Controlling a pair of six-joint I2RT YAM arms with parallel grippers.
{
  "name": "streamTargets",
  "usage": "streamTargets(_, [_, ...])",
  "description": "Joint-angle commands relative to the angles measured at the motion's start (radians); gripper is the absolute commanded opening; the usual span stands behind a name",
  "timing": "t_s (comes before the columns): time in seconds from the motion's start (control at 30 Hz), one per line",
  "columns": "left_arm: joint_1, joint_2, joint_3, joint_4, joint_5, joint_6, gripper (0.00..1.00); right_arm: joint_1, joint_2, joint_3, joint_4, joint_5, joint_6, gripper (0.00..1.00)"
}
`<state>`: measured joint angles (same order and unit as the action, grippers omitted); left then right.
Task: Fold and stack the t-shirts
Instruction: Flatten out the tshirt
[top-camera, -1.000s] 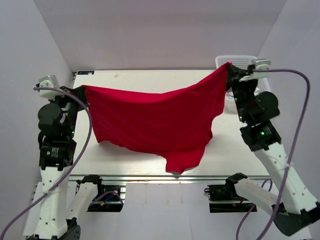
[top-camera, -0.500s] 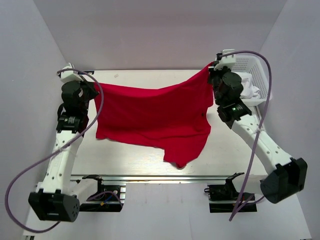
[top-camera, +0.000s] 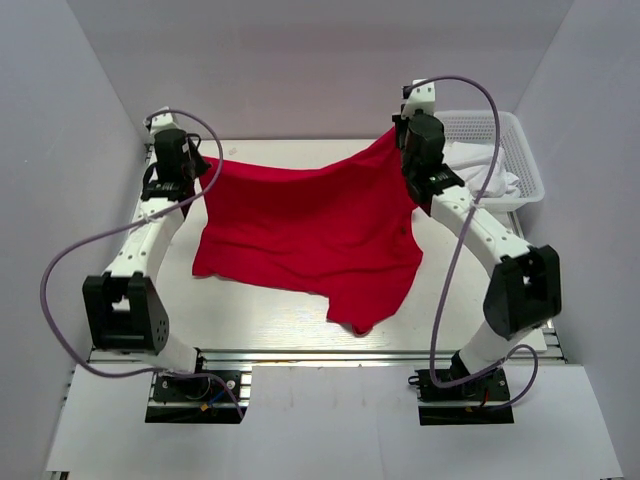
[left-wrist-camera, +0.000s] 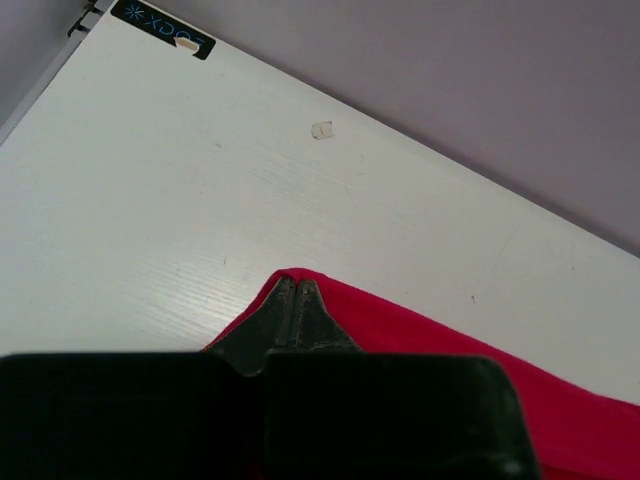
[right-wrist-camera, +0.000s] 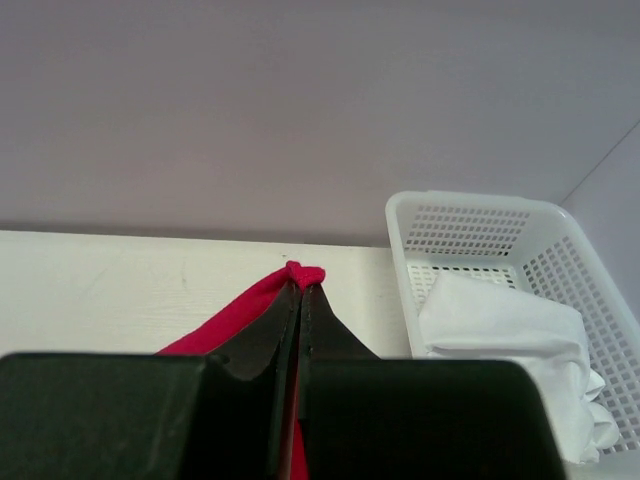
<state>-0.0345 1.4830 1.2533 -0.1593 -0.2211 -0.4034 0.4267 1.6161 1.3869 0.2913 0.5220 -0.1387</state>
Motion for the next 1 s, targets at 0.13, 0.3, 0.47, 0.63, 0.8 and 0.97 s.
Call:
streamTargets(0.13, [0.044,0.250,0.217,0.046,0.060,0.008,0.00,-0.040,0.171,0.182,0.014,0.038,0.016,0.00])
streamTargets(0.3, [0.062,0.454,0.383,0.035,0.084,0.008,0.00,-0.063,0.307,0.311,-0.024,0.023,0.030,0.00])
streamTargets(0.47, [0.071,0.637,0.546,0.009,0.127,-0.005,0.00,-0.092,0.458,0.460,-0.041,-0.033,0.054,0.00])
streamTargets(0.63, [0.081,0.779,0.648,0.046,0.085,-0.050,0.01,-0.118,0.636,0.530,0.017,-0.114,0.088,0.00])
streamTargets(0.8, [0.081,0.997,0.918,0.075,0.116,-0.074,0.54,-0.137,0.853,0.641,0.223,-0.180,0.125,0.01])
streamTargets(0.97, [0.081,1.089,1.078,0.060,0.126,-0.083,0.99,-0.147,0.984,0.856,0.209,-0.229,0.108,0.71])
